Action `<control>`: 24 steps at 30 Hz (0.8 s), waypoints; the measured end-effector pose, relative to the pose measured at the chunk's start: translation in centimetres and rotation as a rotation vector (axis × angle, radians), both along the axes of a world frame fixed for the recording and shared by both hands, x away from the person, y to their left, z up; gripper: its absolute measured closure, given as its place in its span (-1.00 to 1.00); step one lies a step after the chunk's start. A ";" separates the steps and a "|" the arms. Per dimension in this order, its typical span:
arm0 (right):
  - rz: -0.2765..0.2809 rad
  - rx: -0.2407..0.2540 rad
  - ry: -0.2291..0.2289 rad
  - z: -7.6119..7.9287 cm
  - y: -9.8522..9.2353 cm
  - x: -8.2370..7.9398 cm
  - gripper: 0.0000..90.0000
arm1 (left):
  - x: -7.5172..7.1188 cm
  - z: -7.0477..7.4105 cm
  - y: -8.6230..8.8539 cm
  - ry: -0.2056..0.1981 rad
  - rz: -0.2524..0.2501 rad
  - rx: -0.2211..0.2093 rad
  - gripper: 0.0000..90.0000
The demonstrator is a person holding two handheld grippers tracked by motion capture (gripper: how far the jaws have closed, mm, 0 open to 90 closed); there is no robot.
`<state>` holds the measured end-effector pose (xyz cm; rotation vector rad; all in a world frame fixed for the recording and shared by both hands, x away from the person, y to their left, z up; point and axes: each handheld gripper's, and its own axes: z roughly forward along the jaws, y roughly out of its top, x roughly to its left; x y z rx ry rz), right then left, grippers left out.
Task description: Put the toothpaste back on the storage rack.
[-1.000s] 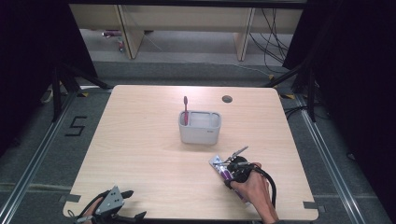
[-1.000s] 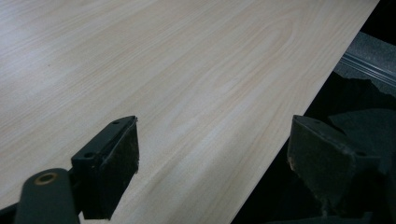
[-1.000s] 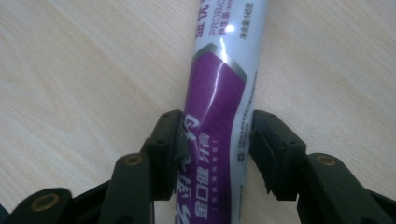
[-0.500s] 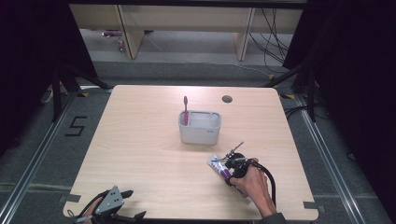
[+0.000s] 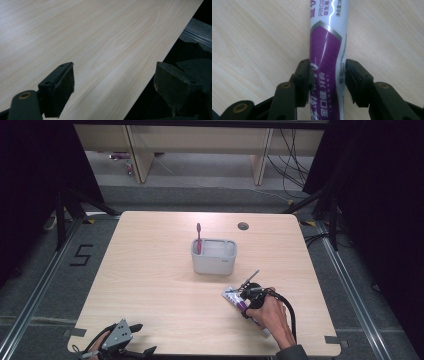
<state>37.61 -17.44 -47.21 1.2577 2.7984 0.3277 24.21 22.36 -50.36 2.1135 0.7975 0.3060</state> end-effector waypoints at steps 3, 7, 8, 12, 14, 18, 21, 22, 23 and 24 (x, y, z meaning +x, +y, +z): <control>0.009 0.001 0.010 0.1 -0.2 0.2 0.28 | 0.0 0.0 -0.1 0.004 0.010 -0.015 -0.65; -0.005 -0.018 -0.038 1.2 -0.4 0.2 0.69 | 0.0 0.0 -0.1 0.007 0.005 -0.016 -0.65; 0.005 -0.033 -0.046 1.4 -0.7 0.3 0.69 | 0.1 0.0 -0.1 0.003 0.006 -0.005 -0.65; 0.033 -0.049 -0.022 0.9 -0.5 0.5 0.67 | 0.1 0.0 -0.1 0.006 0.004 0.002 -0.65; 0.013 -0.052 -0.012 1.0 -0.6 0.6 0.68 | 0.1 -0.1 0.0 0.005 -0.018 0.011 -0.65; 0.036 -0.034 -0.002 0.8 -0.9 0.9 0.69 | 0.1 -0.1 0.0 -0.014 -0.008 0.012 -0.65; 0.028 -0.037 0.010 0.6 -0.8 1.0 0.68 | -0.1 0.0 0.0 -0.002 -0.007 0.006 -0.65; 0.028 -0.037 0.010 0.6 -0.8 1.0 0.68 | 0.1 0.0 0.1 -0.010 -0.010 0.023 -0.65; 0.036 -0.041 0.009 0.6 -0.9 1.1 0.68 | 0.0 -0.2 -0.2 -0.003 0.007 -0.022 -0.65; 0.034 -0.038 0.014 0.5 -0.9 1.2 0.68 | 0.1 -0.2 -0.2 0.000 0.002 -0.014 -0.65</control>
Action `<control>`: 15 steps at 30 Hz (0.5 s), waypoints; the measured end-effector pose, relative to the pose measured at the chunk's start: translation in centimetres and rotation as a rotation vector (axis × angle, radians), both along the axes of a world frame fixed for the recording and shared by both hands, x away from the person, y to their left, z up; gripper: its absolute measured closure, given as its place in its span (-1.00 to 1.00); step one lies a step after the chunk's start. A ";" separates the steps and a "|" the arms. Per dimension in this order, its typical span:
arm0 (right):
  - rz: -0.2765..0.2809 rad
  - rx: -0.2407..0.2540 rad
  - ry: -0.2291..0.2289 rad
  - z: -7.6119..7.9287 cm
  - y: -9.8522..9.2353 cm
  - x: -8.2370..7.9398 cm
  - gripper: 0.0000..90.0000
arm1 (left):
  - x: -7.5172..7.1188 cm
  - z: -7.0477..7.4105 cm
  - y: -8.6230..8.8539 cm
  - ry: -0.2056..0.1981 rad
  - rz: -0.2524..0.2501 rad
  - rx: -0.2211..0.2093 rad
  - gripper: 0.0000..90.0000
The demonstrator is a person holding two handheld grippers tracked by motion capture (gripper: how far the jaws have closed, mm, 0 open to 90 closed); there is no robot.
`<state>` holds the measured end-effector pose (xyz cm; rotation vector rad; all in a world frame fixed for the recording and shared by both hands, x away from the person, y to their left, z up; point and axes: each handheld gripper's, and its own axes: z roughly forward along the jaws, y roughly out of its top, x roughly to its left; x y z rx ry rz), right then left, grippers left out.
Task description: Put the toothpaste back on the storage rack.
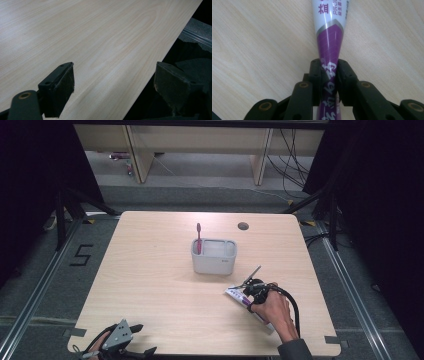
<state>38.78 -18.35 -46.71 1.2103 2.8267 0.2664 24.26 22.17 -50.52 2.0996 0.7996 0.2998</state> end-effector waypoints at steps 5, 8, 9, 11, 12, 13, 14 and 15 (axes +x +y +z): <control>0.005 -0.006 0.019 -0.4 0.0 0.3 0.67 | 0.0 0.0 0.1 -0.002 -0.013 0.017 -0.65; 0.019 -0.010 0.024 -0.5 0.0 0.5 0.67 | 0.0 0.1 0.2 -0.011 -0.007 0.039 -0.65; 0.000 -0.013 0.034 -0.5 0.1 0.5 0.67 | 0.0 0.0 0.0 -0.009 -0.005 0.002 -0.65; 0.008 -0.012 0.044 -0.6 0.1 0.6 0.67 | 0.0 0.1 0.2 0.005 -0.020 0.026 -0.65; -0.004 -0.014 0.053 -0.6 0.2 0.6 0.67 | -0.1 0.0 0.0 0.009 -0.006 0.003 -0.65; 0.019 -0.026 0.054 -0.5 0.2 0.8 0.67 | 0.0 0.0 0.1 -0.010 -0.005 0.023 -0.65; 0.005 -0.032 0.065 -0.5 0.4 0.8 0.67 | 0.0 0.0 0.1 -0.004 -0.007 0.006 -0.65; 0.005 -0.032 0.065 -0.5 0.4 0.8 0.67 | 0.0 0.0 0.1 -0.004 -0.007 0.006 -0.65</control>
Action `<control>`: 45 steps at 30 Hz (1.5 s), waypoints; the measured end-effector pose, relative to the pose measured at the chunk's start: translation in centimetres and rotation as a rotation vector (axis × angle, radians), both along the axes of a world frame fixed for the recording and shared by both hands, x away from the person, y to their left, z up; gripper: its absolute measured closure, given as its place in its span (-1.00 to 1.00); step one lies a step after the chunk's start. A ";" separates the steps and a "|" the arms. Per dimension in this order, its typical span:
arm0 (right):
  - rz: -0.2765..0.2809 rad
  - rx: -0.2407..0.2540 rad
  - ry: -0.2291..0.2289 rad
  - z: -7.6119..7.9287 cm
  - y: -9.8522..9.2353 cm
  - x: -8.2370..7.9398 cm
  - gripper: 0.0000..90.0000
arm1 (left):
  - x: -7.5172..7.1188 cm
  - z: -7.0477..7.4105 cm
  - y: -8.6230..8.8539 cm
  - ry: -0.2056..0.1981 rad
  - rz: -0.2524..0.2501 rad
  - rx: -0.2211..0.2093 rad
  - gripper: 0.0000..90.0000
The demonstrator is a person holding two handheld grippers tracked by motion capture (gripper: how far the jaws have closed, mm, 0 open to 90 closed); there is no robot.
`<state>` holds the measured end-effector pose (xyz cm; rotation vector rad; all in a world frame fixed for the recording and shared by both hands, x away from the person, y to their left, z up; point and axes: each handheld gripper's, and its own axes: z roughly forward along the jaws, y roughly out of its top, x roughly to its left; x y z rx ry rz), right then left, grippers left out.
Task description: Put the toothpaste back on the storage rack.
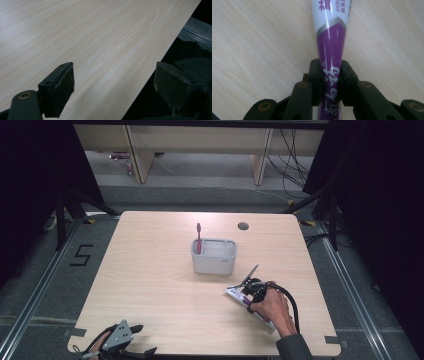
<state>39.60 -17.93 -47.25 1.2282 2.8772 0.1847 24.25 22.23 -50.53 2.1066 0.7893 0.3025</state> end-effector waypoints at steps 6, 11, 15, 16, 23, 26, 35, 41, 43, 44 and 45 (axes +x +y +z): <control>0.045 -0.045 0.027 -0.2 0.1 0.6 0.67 | -0.1 0.1 0.1 0.000 0.006 0.012 -0.65; 0.047 -0.054 0.045 -0.2 0.2 0.8 0.67 | 0.0 0.1 0.2 -0.003 -0.001 0.030 -0.65; 0.050 -0.062 0.065 -0.2 0.4 1.0 0.68 | -0.1 0.2 0.1 0.005 0.010 0.001 -0.65; 0.070 -0.053 0.063 -0.2 0.3 1.1 0.68 | -0.1 0.2 0.1 0.009 0.007 0.003 -0.65; 0.059 -0.073 0.065 -0.3 0.4 1.1 0.68 | -0.1 0.1 0.0 0.003 0.000 -0.007 -0.65; 0.066 -0.072 0.069 -0.2 0.4 1.2 0.69 | -0.2 0.2 0.0 -0.004 0.012 -0.015 -0.65; 0.071 -0.030 0.051 0.3 0.0 0.5 0.70 | 0.0 0.2 0.2 -0.009 0.007 0.007 -0.65; 0.081 0.078 -0.002 1.7 -1.2 -0.1 0.71 | 0.0 0.2 0.3 0.001 0.012 -0.013 -0.65; 0.056 0.092 -0.009 1.9 -1.3 -0.3 0.71 | 0.0 0.3 0.3 0.005 0.014 -0.010 -0.65; 0.065 0.128 -0.032 2.5 -1.6 -0.5 0.70 | 0.0 0.2 0.2 -0.004 0.015 -0.012 -0.64; 0.065 0.150 -0.047 2.8 -1.8 -0.6 0.70 | 0.0 0.1 0.1 0.000 0.012 -0.019 -0.65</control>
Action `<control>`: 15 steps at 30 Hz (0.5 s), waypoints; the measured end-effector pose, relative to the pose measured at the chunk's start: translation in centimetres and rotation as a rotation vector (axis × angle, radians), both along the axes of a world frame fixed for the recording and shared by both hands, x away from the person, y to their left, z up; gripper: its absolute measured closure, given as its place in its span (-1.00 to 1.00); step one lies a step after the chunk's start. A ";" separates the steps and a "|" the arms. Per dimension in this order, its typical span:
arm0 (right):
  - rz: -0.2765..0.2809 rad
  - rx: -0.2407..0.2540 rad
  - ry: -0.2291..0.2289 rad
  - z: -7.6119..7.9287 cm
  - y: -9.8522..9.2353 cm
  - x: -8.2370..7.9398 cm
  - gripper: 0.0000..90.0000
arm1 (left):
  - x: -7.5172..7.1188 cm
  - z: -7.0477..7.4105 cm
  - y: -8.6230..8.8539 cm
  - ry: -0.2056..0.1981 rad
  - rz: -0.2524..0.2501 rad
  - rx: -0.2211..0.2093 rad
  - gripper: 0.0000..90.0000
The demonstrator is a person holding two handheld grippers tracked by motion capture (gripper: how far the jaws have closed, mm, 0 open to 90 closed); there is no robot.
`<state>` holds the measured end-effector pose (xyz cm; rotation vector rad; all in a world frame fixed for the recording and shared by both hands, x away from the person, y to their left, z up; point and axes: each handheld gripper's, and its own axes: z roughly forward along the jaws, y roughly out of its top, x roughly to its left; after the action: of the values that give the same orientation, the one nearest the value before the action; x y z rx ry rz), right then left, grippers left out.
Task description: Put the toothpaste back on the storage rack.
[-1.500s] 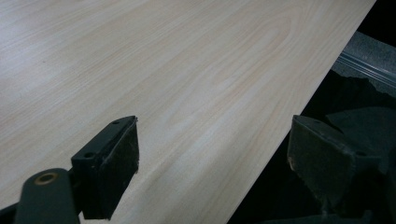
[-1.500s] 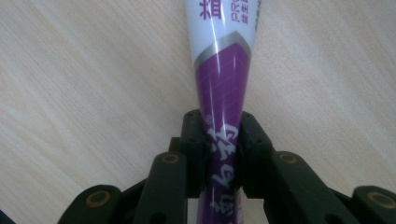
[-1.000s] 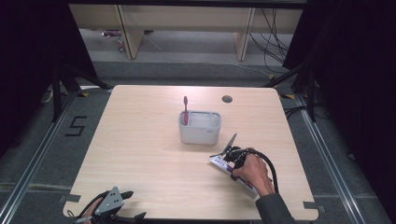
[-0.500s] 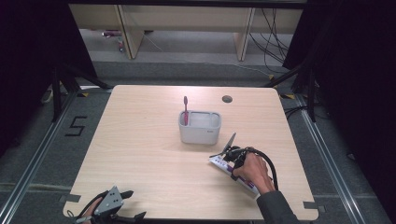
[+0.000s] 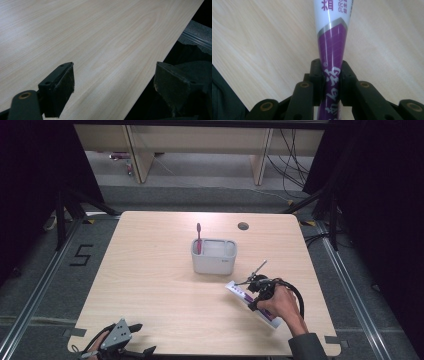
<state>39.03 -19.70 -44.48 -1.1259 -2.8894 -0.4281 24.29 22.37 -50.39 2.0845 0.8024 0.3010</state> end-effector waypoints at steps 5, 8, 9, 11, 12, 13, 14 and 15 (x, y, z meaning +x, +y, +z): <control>-0.018 0.080 -0.050 1.1 -0.8 -0.2 0.70 | 0.0 0.1 0.1 -0.003 0.002 0.005 -0.65; -0.057 0.119 -0.074 1.8 -1.1 -0.4 0.70 | -0.1 0.1 0.1 0.003 0.006 0.007 -0.65; -0.055 0.119 -0.090 1.9 -1.2 -0.4 0.70 | -0.1 0.1 0.1 0.007 0.000 0.013 -0.65; -0.067 0.138 -0.103 2.0 -1.2 -0.5 0.70 | 0.0 0.0 0.0 -0.001 0.004 0.002 -0.65; -0.057 0.149 -0.117 2.1 -1.3 -0.4 0.70 | 0.0 0.1 0.1 0.010 -0.002 0.009 -0.65; -0.054 0.162 -0.128 2.2 -1.4 -0.4 0.70 | 0.0 0.1 0.1 0.010 -0.003 0.009 -0.65; -0.082 0.168 -0.129 2.4 -1.4 -0.6 0.70 | 0.0 0.0 0.0 0.000 0.004 0.002 -0.65; -0.089 0.179 -0.133 2.5 -1.4 -0.6 0.70 | 0.0 0.0 0.0 -0.001 0.003 0.003 -0.65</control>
<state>38.46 -21.13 -41.97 -1.2433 -2.8458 -0.7762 24.27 22.41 -50.37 2.0860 0.8047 0.3044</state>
